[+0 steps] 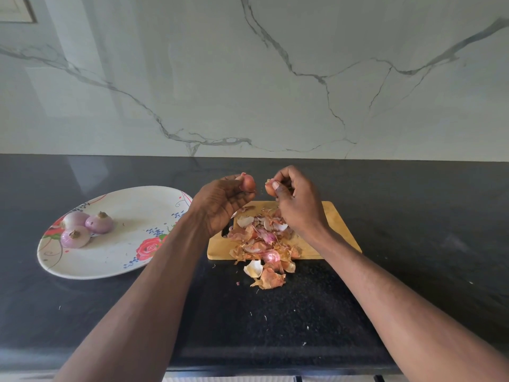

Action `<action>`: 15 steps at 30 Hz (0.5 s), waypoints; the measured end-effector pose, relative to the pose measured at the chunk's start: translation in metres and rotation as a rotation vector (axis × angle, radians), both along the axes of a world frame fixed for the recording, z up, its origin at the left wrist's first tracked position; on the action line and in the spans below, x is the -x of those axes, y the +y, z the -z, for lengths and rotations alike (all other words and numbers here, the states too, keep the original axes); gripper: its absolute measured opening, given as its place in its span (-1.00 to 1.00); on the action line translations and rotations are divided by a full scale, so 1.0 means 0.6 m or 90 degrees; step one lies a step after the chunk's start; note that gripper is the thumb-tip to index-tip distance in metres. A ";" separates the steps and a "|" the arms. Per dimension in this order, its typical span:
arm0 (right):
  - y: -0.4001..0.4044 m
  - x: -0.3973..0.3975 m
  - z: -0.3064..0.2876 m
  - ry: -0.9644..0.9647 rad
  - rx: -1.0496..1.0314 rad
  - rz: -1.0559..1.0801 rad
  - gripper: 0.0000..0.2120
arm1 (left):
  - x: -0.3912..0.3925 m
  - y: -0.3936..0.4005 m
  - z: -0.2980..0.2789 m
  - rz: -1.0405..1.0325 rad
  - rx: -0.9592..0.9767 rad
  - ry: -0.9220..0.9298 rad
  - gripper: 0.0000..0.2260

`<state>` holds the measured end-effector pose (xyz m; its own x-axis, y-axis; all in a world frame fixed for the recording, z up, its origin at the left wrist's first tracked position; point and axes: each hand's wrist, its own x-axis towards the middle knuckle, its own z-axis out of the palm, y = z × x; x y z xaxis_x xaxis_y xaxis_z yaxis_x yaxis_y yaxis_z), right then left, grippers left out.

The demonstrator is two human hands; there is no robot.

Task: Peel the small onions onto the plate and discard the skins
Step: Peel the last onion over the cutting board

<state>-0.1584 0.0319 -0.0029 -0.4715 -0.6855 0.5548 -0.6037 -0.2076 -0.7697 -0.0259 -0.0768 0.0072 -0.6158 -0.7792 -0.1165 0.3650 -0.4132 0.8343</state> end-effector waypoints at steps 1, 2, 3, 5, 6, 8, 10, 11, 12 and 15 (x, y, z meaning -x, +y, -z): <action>0.000 0.000 0.000 0.001 0.002 0.004 -0.92 | -0.001 0.000 0.000 -0.002 -0.003 0.008 -0.88; 0.000 0.000 -0.001 -0.001 0.002 0.001 -0.90 | -0.001 0.000 -0.001 -0.001 -0.002 0.012 -0.88; 0.000 0.001 -0.001 0.016 -0.011 0.007 -0.91 | -0.002 0.001 -0.001 0.000 0.001 0.013 -0.89; 0.000 0.001 0.002 0.080 -0.051 0.012 -0.94 | -0.002 0.000 -0.001 0.000 0.005 0.011 -0.89; -0.001 0.001 0.003 0.104 -0.061 0.019 -0.91 | -0.003 0.000 -0.002 0.001 0.008 0.007 -0.89; 0.000 0.001 0.003 0.120 -0.047 0.019 -0.98 | -0.004 0.002 -0.003 0.014 0.024 -0.016 -0.88; 0.002 0.000 -0.001 0.130 -0.008 0.009 -0.79 | -0.003 0.006 -0.003 0.036 0.052 -0.054 -0.86; 0.002 0.001 -0.001 0.135 0.005 0.003 -0.71 | -0.003 0.007 -0.002 0.046 0.063 -0.067 -0.85; 0.002 0.001 -0.002 0.141 0.011 -0.003 -0.68 | -0.003 0.009 -0.001 0.052 0.067 -0.073 -0.86; -0.001 -0.003 0.001 0.143 0.002 -0.006 -0.71 | -0.001 0.010 -0.002 0.062 0.055 -0.066 -0.83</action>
